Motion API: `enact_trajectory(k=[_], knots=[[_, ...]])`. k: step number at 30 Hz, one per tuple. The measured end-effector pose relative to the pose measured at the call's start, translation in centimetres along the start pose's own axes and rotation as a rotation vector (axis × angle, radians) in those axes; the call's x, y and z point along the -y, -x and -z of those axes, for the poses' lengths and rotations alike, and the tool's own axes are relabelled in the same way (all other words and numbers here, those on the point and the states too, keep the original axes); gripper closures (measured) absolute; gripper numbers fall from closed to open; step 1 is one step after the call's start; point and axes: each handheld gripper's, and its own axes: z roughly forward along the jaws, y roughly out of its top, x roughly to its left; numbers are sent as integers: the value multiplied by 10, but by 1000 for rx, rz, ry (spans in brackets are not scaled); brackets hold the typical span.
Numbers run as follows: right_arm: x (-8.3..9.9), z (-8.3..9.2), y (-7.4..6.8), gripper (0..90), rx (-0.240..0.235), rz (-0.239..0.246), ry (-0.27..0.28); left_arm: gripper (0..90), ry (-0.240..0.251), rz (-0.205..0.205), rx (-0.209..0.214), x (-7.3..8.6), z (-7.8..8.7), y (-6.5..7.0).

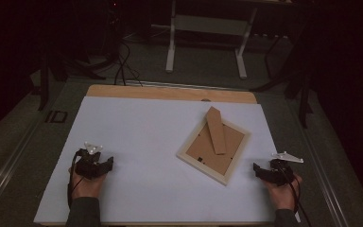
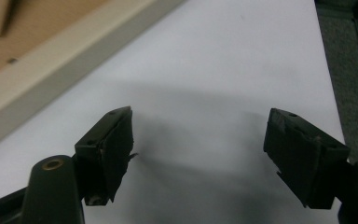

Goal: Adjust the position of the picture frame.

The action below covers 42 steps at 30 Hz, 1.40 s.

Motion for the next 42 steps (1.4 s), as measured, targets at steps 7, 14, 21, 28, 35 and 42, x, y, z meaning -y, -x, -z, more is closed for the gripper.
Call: enact_trajectory(k=[7,14,21,28,35,42], knots=[[-9,11,-10,356,-19,48,57,538,32,8,137,0,2,-2],[-14,19,-15,483,-63,64,100,519,76,-44,132,-3,10,7],[-14,18,-23,796,-144,87,96,564,116,-50,125,-7,14,7],[-14,13,-35,900,-178,142,64,575,120,-75,102,-9,13,9],[-13,5,-44,900,-204,191,32,571,111,-71,93,-9,10,7],[-10,-2,-51,900,-233,225,-3,553,114,-78,74,-9,10,7]])
